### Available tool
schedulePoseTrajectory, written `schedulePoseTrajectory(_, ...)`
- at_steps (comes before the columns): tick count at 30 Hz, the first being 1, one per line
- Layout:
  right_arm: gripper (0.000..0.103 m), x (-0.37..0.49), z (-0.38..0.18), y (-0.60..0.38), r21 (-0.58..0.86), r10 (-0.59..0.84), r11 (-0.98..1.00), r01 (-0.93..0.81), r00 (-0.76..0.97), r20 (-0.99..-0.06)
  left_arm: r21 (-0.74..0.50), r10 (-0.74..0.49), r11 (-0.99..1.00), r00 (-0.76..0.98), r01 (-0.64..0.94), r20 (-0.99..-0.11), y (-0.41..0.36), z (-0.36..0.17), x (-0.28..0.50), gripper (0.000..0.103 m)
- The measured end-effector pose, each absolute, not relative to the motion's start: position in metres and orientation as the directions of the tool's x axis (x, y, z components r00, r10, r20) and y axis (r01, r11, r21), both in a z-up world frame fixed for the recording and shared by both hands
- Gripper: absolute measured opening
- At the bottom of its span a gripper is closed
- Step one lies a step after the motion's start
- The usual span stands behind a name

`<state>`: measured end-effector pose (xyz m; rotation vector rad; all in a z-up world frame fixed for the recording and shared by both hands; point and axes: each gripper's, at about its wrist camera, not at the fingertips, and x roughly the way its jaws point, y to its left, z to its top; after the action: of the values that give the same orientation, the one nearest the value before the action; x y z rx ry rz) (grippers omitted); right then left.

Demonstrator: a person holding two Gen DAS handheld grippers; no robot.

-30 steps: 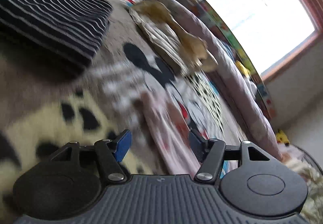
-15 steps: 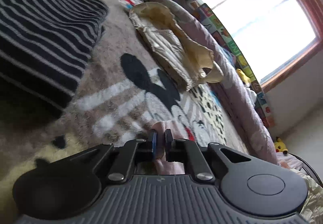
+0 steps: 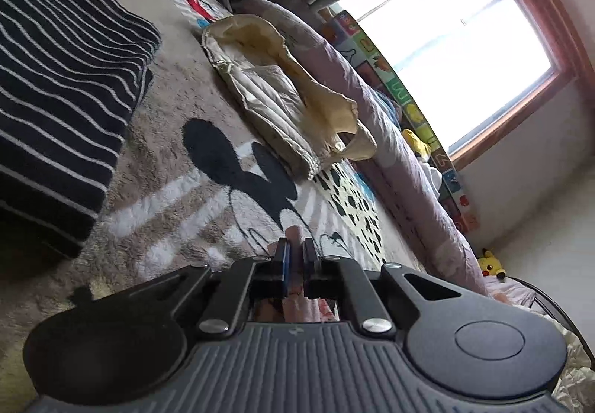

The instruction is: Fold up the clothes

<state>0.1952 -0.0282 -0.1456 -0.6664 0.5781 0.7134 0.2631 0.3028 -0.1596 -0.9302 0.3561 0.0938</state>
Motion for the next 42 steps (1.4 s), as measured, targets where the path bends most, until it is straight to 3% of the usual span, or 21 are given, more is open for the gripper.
schedulePoseTrajectory(4,0.021,0.207,-0.140,-0.034,-0.281,0.410,0.596,-0.753,0.585,-0.700,-0.790,-0.087,0.570,0.940,-0.226,-0.331,0.307,-0.164,0.264,0.006)
schedulePoseTrajectory(8,0.011,0.227,-0.135,-0.047,-0.194,0.421,0.624,-0.757,0.534,-0.733,-0.799,-0.098,0.563,0.943,-0.211,-0.318,0.308,-0.164,0.265,0.006)
schedulePoseTrajectory(17,0.009,0.225,-0.129,-0.038,-0.119,0.455,0.641,-0.758,0.501,-0.736,-0.832,-0.079,0.526,0.964,-0.176,-0.253,0.320,-0.161,0.259,0.003)
schedulePoseTrajectory(26,0.009,0.222,-0.118,-0.025,-0.060,0.499,0.629,-0.775,0.462,-0.733,-0.836,-0.017,0.511,0.970,-0.201,-0.244,0.335,-0.159,0.248,0.003)
schedulePoseTrajectory(35,0.009,0.207,-0.127,0.002,-0.069,0.516,0.554,-0.830,0.407,-0.753,-0.733,0.009,0.607,0.925,-0.307,-0.379,0.347,-0.158,0.243,0.003)
schedulePoseTrajectory(36,0.010,0.206,-0.129,0.003,-0.070,0.513,0.556,-0.828,0.408,-0.756,-0.715,0.003,0.622,0.915,-0.318,-0.404,0.346,-0.159,0.246,0.003)
schedulePoseTrajectory(37,0.017,0.205,-0.129,0.003,-0.067,0.514,0.561,-0.825,0.410,-0.753,-0.691,0.017,0.642,0.907,-0.333,-0.421,0.344,-0.158,0.248,0.003)
schedulePoseTrajectory(40,0.057,0.202,-0.127,0.000,-0.028,0.534,0.579,-0.815,0.406,-0.742,-0.596,0.079,0.715,0.889,-0.366,-0.451,0.333,-0.149,0.250,0.004)
schedulePoseTrajectory(42,0.059,0.195,-0.121,-0.012,0.037,0.571,0.599,-0.800,0.394,-0.720,-0.572,0.127,0.722,0.888,-0.389,-0.443,0.332,-0.144,0.246,0.004)
